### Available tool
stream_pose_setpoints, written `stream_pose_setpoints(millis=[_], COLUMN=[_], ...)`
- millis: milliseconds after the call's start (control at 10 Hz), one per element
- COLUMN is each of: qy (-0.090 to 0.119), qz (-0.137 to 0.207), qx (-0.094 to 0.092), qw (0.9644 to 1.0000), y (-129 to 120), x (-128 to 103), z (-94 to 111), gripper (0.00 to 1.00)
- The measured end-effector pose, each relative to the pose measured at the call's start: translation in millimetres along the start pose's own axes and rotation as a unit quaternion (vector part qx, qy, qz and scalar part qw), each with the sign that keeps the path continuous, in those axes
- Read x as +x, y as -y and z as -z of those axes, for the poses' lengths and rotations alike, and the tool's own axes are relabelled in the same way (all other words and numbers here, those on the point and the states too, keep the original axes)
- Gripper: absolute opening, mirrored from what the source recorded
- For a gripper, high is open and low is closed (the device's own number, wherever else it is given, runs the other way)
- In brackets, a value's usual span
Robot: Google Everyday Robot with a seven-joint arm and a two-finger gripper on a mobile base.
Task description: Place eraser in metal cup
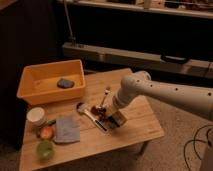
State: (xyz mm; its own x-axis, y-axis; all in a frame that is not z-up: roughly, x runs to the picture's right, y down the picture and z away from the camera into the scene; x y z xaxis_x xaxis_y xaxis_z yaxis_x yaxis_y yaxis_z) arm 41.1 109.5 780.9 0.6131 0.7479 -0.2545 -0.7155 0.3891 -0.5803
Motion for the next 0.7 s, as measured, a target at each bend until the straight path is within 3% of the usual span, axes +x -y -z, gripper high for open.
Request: stream_pose_setpoints(millis=[400,600,700], qy=[-0.006,-0.009,-0.011], qz=[0.004,0.004,0.003], qx=[0.004,0.019,0.023], qw=[1.0,0.9998,0.9997], y=[0.5,1.4,1.5], x=[-2.2,-2.2,-2.3], z=[-1.9,-2.4,-3.3], gripper=[0.0,0.01,0.1])
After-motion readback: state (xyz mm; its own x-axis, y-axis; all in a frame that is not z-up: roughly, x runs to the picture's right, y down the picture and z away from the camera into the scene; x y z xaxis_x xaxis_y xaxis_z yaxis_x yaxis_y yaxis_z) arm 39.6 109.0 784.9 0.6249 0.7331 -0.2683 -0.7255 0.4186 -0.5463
